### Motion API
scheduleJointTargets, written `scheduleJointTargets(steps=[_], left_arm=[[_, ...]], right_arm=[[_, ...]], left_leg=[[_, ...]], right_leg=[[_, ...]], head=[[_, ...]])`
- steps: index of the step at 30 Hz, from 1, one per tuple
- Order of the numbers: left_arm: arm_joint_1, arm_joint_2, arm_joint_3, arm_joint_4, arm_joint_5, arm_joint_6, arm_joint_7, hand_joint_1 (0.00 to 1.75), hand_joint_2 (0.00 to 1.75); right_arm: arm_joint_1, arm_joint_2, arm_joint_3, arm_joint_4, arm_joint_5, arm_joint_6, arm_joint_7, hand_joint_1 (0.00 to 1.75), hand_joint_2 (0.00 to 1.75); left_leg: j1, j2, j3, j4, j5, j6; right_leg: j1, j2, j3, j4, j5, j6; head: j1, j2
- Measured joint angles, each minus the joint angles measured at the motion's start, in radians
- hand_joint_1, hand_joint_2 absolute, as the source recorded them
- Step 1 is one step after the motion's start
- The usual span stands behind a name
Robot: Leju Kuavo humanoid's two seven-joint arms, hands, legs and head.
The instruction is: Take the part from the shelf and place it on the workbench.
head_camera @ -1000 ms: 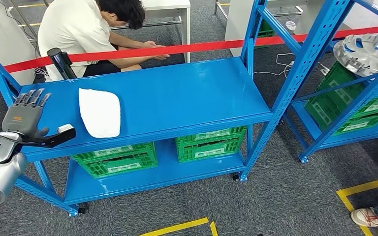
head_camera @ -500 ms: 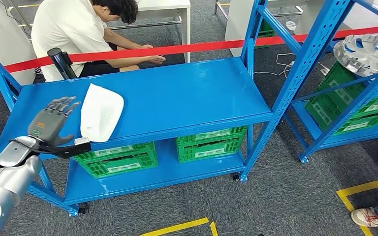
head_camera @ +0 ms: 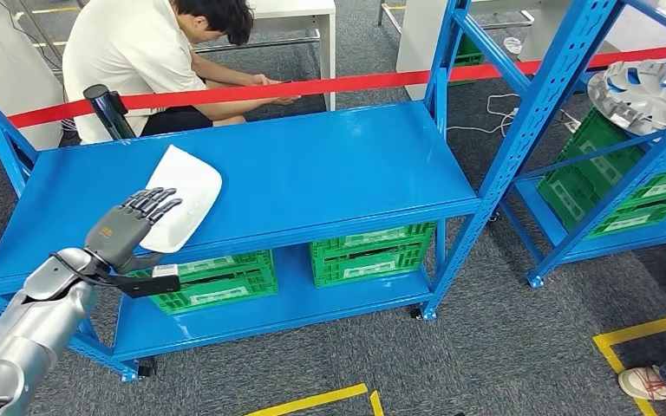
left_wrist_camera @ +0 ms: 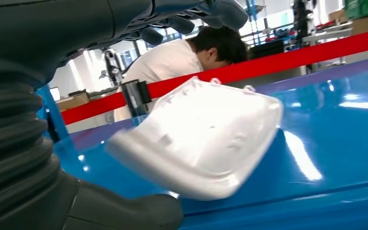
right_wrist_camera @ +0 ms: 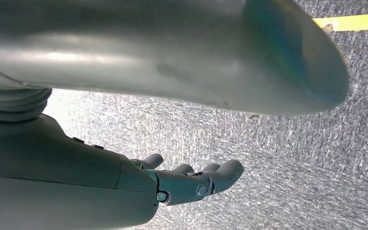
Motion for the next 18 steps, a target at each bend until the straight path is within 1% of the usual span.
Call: scheduleJointTargets(steps=[8, 9, 10, 13, 14, 16, 18], left_arm=[[0.015, -0.027, -0.023, -0.018, 0.010, 0.039, 0.006, 0.00, 1.75], [0.017, -0.031, -0.026, -0.019, 0.011, 0.040, 0.009, 0.03, 1.75], [0.018, -0.035, -0.030, -0.020, 0.010, 0.041, 0.013, 0.34, 1.75], [0.019, -0.047, -0.048, -0.019, -0.004, 0.038, 0.039, 1.57, 1.75], [0.019, -0.050, -0.055, -0.017, -0.010, 0.035, 0.048, 1.69, 1.75], [0.018, -0.056, -0.069, -0.014, -0.018, 0.030, 0.062, 1.75, 1.75], [0.016, -0.060, -0.080, -0.010, -0.022, 0.024, 0.074, 1.75, 1.75]], right_arm=[[0.000, 0.000, -0.002, 0.000, -0.001, -0.001, 0.000, 0.00, 0.00], [0.000, 0.000, -0.002, 0.000, -0.002, -0.002, 0.000, 0.00, 0.00], [0.000, 0.000, -0.003, 0.000, -0.002, -0.002, 0.000, 0.00, 0.00], [0.001, 0.000, -0.008, 0.000, -0.005, -0.005, 0.000, 0.00, 0.00], [0.000, 0.000, -0.010, 0.000, -0.005, -0.005, 0.000, 0.00, 0.00], [0.000, 0.000, -0.015, 0.000, -0.005, -0.006, 0.000, 0.00, 0.00], [0.001, 0.000, -0.018, 0.000, -0.005, -0.006, -0.001, 0.00, 0.00]], left_leg=[[0.000, 0.000, 0.000, 0.000, 0.000, 0.000], [0.000, 0.000, 0.000, 0.000, 0.000, 0.000], [0.000, 0.000, 0.000, 0.000, 0.000, 0.000], [0.000, 0.000, 0.000, 0.000, 0.000, 0.000], [0.000, 0.000, 0.000, 0.000, 0.000, 0.000], [0.000, 0.000, 0.000, 0.000, 0.000, 0.000], [0.000, 0.000, 0.000, 0.000, 0.000, 0.000]], right_leg=[[0.000, 0.000, 0.000, 0.000, 0.000, 0.000], [0.000, 0.000, 0.000, 0.000, 0.000, 0.000], [0.000, 0.000, 0.000, 0.000, 0.000, 0.000], [0.000, 0.000, 0.000, 0.000, 0.000, 0.000], [0.000, 0.000, 0.000, 0.000, 0.000, 0.000], [0.000, 0.000, 0.000, 0.000, 0.000, 0.000], [0.000, 0.000, 0.000, 0.000, 0.000, 0.000]], head=[[0.000, 0.000], [0.000, 0.000], [0.000, 0.000], [0.000, 0.000], [0.000, 0.000], [0.000, 0.000], [0.000, 0.000]])
